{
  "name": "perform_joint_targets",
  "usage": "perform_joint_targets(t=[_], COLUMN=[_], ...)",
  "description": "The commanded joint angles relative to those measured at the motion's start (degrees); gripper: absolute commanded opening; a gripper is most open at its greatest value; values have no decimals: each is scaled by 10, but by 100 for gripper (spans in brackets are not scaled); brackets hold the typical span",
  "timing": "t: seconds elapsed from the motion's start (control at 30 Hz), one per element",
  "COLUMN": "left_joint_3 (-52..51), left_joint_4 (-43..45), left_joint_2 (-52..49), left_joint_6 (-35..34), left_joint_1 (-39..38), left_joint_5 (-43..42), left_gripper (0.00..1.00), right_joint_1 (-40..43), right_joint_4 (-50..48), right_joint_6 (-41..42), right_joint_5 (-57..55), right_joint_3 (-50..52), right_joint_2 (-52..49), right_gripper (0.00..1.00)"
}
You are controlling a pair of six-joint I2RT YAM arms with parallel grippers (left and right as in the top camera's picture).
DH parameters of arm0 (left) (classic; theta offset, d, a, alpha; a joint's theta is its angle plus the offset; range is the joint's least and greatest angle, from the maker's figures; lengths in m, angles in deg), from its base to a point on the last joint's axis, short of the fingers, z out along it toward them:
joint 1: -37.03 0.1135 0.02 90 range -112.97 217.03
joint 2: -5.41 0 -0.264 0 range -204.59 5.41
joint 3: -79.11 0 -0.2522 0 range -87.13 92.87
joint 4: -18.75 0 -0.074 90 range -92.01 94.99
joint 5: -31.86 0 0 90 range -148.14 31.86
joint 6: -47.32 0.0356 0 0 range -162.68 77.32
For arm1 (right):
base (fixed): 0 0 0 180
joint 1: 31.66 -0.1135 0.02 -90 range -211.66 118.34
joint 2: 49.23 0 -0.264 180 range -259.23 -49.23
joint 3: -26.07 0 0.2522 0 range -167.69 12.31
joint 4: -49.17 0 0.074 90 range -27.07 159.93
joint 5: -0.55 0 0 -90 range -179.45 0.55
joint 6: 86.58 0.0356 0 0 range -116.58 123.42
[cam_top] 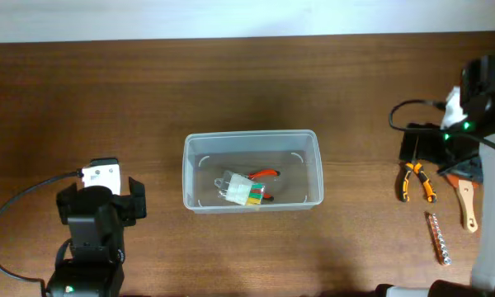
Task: Pack container
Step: 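Move the right gripper right over the orange-handled pliers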
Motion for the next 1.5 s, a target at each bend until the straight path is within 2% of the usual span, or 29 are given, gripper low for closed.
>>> perform_joint_targets(t=[0.0, 0.2, 0.37, 0.63, 1.07, 1.47], left_joint_3=[12, 12, 12, 12, 12, 12], left_joint_4=[-1, 0, -1, -1, -1, -1], left_joint_2=[0, 0, 0, 0, 0, 0], left_joint_6=[9, 9, 9, 9, 9, 9], left_joint_1=[-2, -2, -2, -2, -2, -2], left_joint_5=[4, 4, 4, 4, 4, 4], left_gripper=[99, 99, 99, 99, 99, 99], right_joint_1=[16, 18, 18, 19, 52, 51], right_joint_4=[-46, -164, -187, -250, -299, -359], right_joint_6=[14, 14, 19, 37, 19, 14], right_joint_5=[4, 11, 12, -12, -27, -22], right_joint_3=[68, 183, 214, 220, 220, 221], right_joint_2=[1, -18, -34, -66, -193, -198], right_gripper=[99, 99, 99, 99, 99, 99])
